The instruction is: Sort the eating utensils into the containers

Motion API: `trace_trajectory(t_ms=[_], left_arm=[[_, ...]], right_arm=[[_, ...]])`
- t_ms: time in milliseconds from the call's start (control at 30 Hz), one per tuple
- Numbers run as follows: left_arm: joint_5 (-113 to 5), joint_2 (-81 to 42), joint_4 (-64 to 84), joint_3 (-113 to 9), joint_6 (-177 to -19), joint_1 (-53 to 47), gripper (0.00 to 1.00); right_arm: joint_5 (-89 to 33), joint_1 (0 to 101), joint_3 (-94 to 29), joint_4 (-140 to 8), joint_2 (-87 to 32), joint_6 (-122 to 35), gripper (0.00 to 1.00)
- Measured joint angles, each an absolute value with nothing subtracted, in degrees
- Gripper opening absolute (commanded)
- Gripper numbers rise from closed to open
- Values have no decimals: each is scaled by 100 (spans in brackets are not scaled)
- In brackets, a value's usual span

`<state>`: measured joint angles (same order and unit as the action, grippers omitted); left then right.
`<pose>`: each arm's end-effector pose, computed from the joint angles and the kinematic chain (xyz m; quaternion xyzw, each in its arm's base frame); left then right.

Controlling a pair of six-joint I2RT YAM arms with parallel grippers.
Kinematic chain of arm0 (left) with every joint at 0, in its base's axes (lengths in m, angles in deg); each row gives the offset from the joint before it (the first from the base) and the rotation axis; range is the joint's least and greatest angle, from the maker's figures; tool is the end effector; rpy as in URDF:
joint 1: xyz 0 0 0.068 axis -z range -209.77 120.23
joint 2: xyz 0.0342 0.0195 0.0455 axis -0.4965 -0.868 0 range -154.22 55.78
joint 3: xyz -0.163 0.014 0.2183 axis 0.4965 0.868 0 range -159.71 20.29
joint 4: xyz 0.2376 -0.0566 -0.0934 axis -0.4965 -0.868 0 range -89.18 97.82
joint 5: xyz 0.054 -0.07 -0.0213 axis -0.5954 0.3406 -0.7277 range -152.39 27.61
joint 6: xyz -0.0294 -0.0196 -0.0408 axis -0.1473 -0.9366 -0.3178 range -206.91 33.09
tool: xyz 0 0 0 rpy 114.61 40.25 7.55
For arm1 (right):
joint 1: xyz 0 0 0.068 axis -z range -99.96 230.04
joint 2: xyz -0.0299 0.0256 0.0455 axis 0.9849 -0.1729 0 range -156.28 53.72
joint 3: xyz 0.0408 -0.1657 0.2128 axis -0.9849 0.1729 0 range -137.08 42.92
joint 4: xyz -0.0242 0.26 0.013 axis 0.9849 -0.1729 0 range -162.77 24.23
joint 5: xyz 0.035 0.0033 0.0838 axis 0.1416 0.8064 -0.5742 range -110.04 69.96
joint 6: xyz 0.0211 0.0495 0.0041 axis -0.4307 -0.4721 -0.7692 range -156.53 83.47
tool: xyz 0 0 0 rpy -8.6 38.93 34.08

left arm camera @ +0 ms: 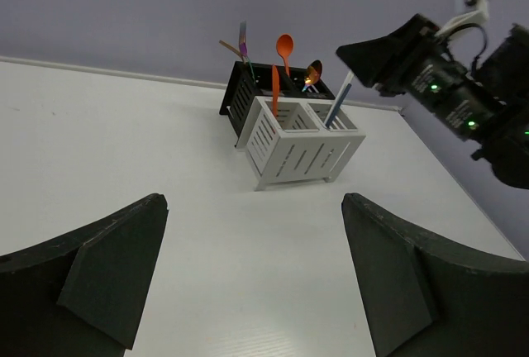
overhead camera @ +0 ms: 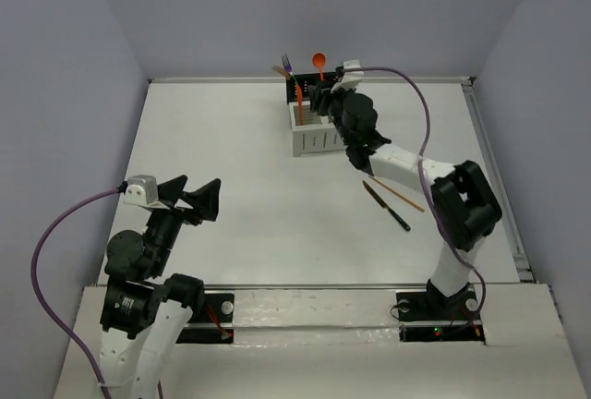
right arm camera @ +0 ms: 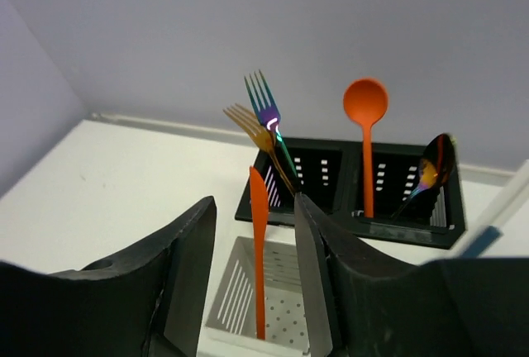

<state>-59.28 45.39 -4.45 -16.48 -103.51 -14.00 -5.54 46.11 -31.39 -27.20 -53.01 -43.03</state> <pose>0.0567 -0.0180 0.3505 0.0170 0.6148 -0.2358 0.7524 0.3724 0.2397 0.2971 -0.0660 0.6663 0.1759 0.7217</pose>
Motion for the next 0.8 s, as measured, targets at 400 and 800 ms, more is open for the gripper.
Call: trace_trajectory(t_ms=[400,800], left_arm=[[-5915,4604,-443,-1648,-10349,-1358,99],[-5897,4652,-445,-1648,-10349,-1218,99]], right_arm=[[-105,4841,-850,-5843,-2150,-5597,44],[-514,5721,-579,-8912,-2237,-6030,49]])
